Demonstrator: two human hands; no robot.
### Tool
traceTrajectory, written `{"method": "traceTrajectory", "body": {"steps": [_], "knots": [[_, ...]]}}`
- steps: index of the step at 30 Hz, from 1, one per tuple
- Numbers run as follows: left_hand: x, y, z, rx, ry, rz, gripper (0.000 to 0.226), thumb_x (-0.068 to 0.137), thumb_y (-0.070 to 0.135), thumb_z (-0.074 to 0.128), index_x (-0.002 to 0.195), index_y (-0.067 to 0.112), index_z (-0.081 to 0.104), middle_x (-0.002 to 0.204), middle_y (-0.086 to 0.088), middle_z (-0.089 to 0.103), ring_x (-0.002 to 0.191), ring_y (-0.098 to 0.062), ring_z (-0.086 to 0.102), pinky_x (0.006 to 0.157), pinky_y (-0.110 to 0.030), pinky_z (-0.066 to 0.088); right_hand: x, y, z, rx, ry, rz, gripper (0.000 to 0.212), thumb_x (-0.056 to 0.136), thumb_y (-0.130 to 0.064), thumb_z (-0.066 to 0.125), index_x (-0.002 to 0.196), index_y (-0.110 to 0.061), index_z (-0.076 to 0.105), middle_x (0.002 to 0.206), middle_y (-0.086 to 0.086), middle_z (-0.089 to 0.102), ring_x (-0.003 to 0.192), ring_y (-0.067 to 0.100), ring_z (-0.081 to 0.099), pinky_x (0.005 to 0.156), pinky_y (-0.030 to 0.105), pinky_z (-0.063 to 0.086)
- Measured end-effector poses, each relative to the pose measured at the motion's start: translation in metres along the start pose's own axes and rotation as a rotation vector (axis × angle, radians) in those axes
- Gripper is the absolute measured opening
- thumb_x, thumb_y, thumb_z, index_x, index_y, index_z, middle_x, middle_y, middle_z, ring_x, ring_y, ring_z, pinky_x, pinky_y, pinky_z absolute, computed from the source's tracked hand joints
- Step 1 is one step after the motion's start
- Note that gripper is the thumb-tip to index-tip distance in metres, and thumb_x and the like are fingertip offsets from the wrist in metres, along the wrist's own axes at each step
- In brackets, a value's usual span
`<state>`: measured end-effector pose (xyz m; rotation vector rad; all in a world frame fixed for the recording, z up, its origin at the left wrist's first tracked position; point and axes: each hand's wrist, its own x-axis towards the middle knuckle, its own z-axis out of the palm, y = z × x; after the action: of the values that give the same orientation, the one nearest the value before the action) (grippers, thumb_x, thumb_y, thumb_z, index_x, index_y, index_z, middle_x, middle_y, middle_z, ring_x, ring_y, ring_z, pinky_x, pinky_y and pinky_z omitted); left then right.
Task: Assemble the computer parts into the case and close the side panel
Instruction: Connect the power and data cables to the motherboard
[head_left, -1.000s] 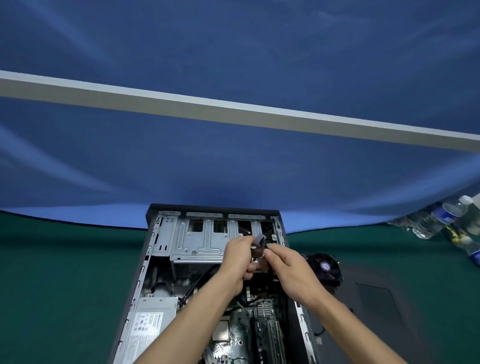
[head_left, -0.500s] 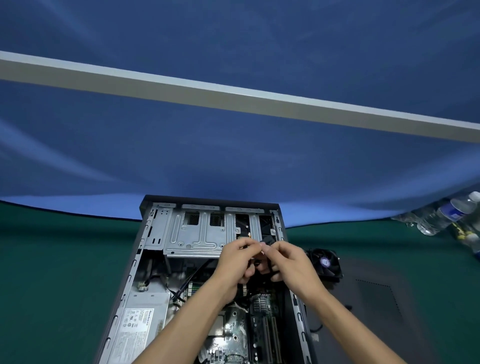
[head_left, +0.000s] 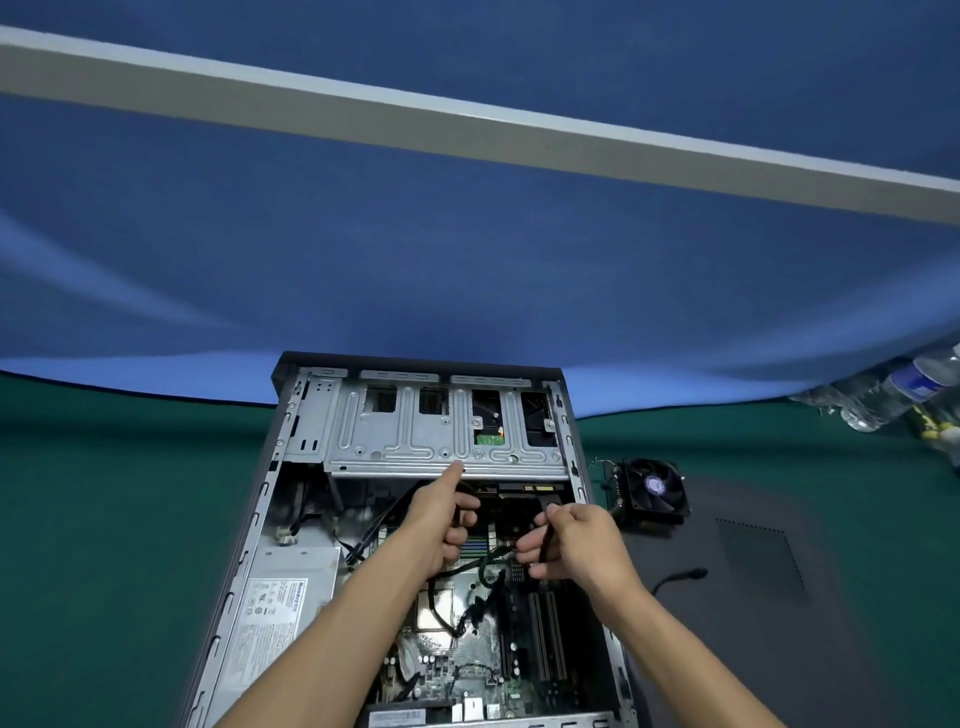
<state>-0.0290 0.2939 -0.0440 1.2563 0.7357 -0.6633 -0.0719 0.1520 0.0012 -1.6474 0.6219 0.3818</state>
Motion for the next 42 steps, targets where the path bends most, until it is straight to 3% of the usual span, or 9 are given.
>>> {"method": "traceTrajectory", "body": {"steps": [13,20,32,42], "knots": [[0.020,0.002,0.006,0.222,0.032,0.036,0.061,0.094,0.061,0.028,0.081,0.007,0.054,0.048,0.002,0.048,0.028,-0.008,0.027,0.037,-0.013,0.018,0.024,0.007,0.013,0.060,0.095,0.082,0.024,0.103,-0.008,0.028,0.094,-0.002,0.049,0.073,0.016,0.067,0.064,0.024,0.066,0.042,0.025,0.048],[0.023,-0.003,0.012,0.255,0.044,0.062,0.069,0.096,0.060,0.020,0.084,0.004,0.059,0.048,0.000,0.048,0.025,-0.009,0.027,0.036,-0.014,0.018,0.022,0.007,0.011,0.024,0.108,0.078,0.025,0.102,-0.005,0.027,0.101,0.004,0.050,0.071,0.015,0.065,0.058,0.022,0.063,0.038,0.025,0.048],[0.028,-0.005,0.009,0.289,0.005,0.070,0.073,0.095,0.062,0.017,0.085,0.004,0.061,0.046,-0.001,0.052,0.026,-0.009,0.025,0.036,-0.013,0.017,0.029,0.015,0.014,-0.020,0.164,0.030,0.026,0.103,-0.008,0.032,0.083,-0.006,0.048,0.071,0.011,0.065,0.048,0.015,0.058,0.039,0.025,0.049],[0.026,-0.005,0.012,0.330,0.057,0.147,0.074,0.098,0.055,0.018,0.091,-0.003,0.062,0.046,-0.008,0.054,0.026,-0.010,0.029,0.031,-0.017,0.023,0.032,0.015,0.011,0.005,0.139,0.068,0.027,0.103,-0.009,0.031,0.085,-0.005,0.051,0.073,0.013,0.064,0.050,0.017,0.058,0.037,0.025,0.047]]}}
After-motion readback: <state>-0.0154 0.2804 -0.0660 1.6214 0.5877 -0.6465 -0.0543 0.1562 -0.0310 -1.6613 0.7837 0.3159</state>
